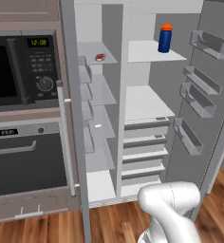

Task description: There's a steak in the fridge that needs to be moved to the freezer for freezing. Pick up the steak from the fridge, place it on any shelf in the freezer, and close the fridge and freezer doors when done.

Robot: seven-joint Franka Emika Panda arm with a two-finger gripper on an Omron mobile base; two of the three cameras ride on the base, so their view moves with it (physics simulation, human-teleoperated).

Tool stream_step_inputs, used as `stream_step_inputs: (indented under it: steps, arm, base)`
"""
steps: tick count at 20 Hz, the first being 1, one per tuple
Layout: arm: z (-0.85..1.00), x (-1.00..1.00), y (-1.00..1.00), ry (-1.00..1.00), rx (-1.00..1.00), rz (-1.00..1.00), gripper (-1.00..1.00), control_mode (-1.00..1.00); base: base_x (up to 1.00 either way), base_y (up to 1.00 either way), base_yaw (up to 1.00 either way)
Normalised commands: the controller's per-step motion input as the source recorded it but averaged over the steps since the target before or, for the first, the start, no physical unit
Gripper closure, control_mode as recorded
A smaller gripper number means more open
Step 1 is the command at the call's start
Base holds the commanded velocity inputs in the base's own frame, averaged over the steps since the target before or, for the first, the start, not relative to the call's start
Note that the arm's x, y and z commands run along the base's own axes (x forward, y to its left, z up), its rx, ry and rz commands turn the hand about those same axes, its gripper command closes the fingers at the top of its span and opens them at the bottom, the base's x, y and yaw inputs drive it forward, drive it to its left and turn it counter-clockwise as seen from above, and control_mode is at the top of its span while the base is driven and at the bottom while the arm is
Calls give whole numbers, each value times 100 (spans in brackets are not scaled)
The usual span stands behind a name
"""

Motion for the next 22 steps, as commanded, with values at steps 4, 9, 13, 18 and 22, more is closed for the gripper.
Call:
stream_step_inputs:
  steps: [4,9,13,18,22]
  arm:
    - [-21,15,-89,-12,0,21,-100,-100]
    - [-16,26,-69,-6,6,23,-100,-100]
    - [-9,39,-57,-2,5,22,-100,-100]
    - [-16,44,-19,0,1,20,-100,-100]
    - [-28,66,0,0,0,16,-100,-100]
  base:
    - [0,0,0]
    - [0,0,0]
    - [0,0,0]
    - [0,0,0]
    - [0,0,0]
